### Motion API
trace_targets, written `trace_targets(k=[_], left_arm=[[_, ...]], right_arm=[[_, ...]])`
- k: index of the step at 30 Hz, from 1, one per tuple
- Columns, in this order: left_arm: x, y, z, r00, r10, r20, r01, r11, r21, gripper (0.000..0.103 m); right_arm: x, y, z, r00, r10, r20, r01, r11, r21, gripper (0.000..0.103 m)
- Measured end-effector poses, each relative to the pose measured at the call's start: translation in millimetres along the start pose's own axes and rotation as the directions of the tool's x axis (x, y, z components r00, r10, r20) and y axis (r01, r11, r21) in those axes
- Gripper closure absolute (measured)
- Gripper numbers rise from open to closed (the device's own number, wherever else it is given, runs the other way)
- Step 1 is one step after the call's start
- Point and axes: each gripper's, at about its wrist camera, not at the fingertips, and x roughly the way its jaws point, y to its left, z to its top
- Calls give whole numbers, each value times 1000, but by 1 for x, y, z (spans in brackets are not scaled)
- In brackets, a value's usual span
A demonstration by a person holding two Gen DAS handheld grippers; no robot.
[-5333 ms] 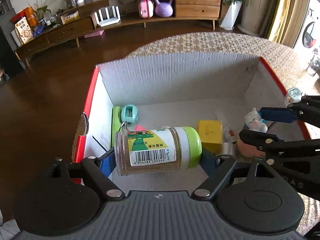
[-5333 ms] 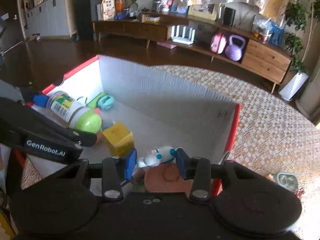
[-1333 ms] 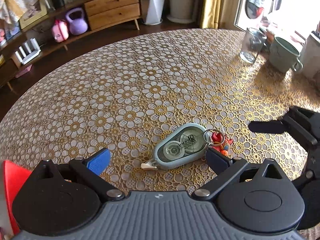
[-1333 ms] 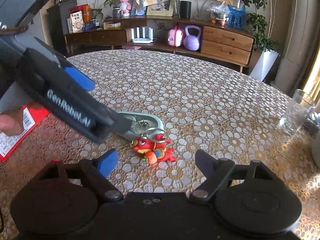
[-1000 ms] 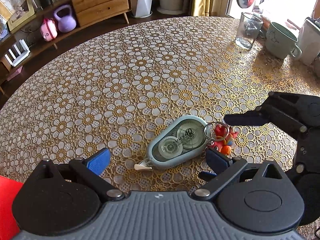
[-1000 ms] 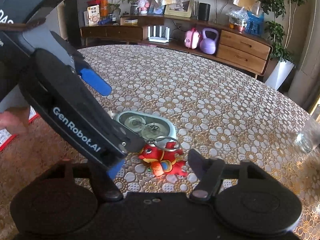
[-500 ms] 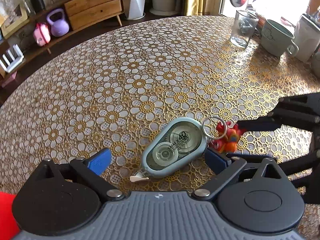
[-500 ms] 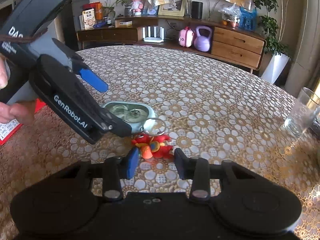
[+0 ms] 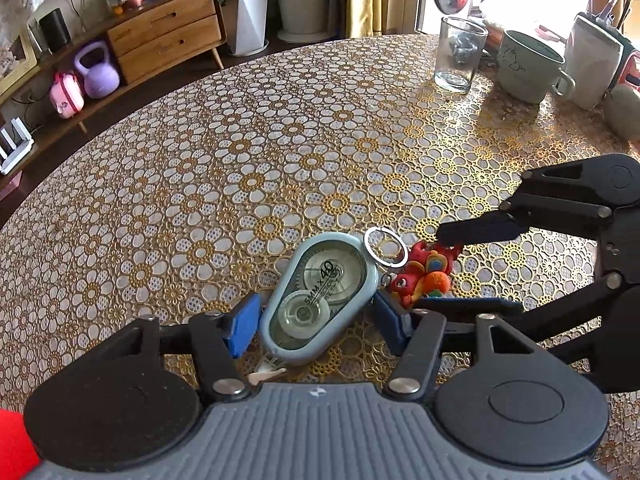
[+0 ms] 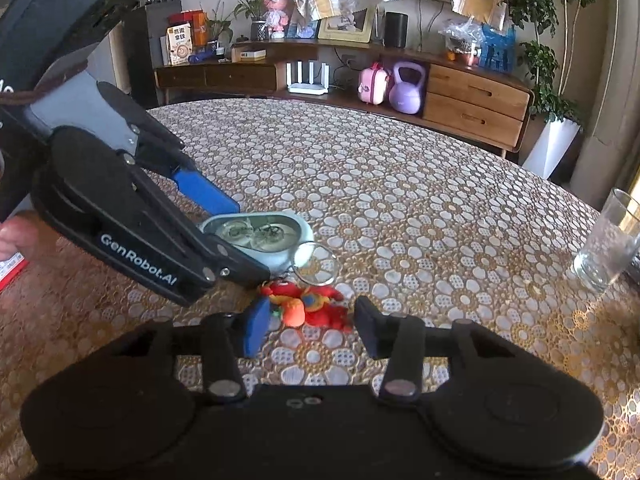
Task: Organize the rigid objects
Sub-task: 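Grasp light-blue correction tape with left tool while right tool grasps red keychain toy, then lift correction tape with left tool while right tool lifts keychain toy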
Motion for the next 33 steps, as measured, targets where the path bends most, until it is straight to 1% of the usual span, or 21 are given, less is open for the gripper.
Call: trace_targets(k=[1, 3, 4, 6, 9, 13, 17, 19, 20, 21, 25, 32, 33], left_arm=[[-1, 0, 0, 1000, 1, 2, -1, 1000, 1, 46], [-3, 0, -1, 1000, -1, 9, 1, 1000, 6, 55], [-4, 0, -1, 1000, 0, 10, 0, 1000, 9, 56], [-5, -2, -1, 1000, 0, 12, 0, 1000, 15, 59], [-3, -2, 0, 1000, -1, 7, 1, 1000, 13, 61], [-5, -1, -1, 1000, -3, -7, 3, 1000, -3, 61], [-5, -4, 3, 1000, 6, -3, -6, 1000, 0, 60], [-2, -5, 7, 1000, 14, -11, -14, 1000, -9, 55], [-2, -5, 8, 1000, 15, -13, -15, 1000, -14, 47], [-1, -5, 10, 1000, 13, -12, -14, 1000, -17, 45], [7, -7, 16, 1000, 18, -19, -18, 1000, -21, 45], [12, -2, 18, 1000, -8, -14, 7, 997, -72, 45], [12, -3, 17, 1000, -5, -10, 4, 997, -71, 49]], right_arm=[[1, 1, 0, 1000, 2, 4, -2, 1000, 0, 55], [2, 2, 0, 1000, 2, 8, -2, 1000, 2, 55], [1, 3, 0, 1000, 3, 9, -3, 1000, 5, 56], [-1, 4, -1, 1000, -1, 9, 0, 1000, 4, 63], [-6, 5, -4, 1000, 1, 2, -1, 1000, 15, 65], [-18, 6, -11, 1000, -12, 9, 11, 999, 36, 65], [-27, 5, -17, 1000, -18, 12, 17, 998, 68, 65], [-30, 5, -20, 999, -35, 8, 34, 997, 66, 65], [-30, 4, -22, 999, -43, 5, 42, 997, 66, 65], [-31, 2, -24, 999, -48, 2, 48, 996, 73, 65], [-37, -4, -31, 999, -46, 3, 46, 993, 109, 65], [-37, -5, -33, 999, -48, 9, 47, 992, 116, 65], [-36, -6, -33, 999, -48, 9, 46, 992, 118, 65]])
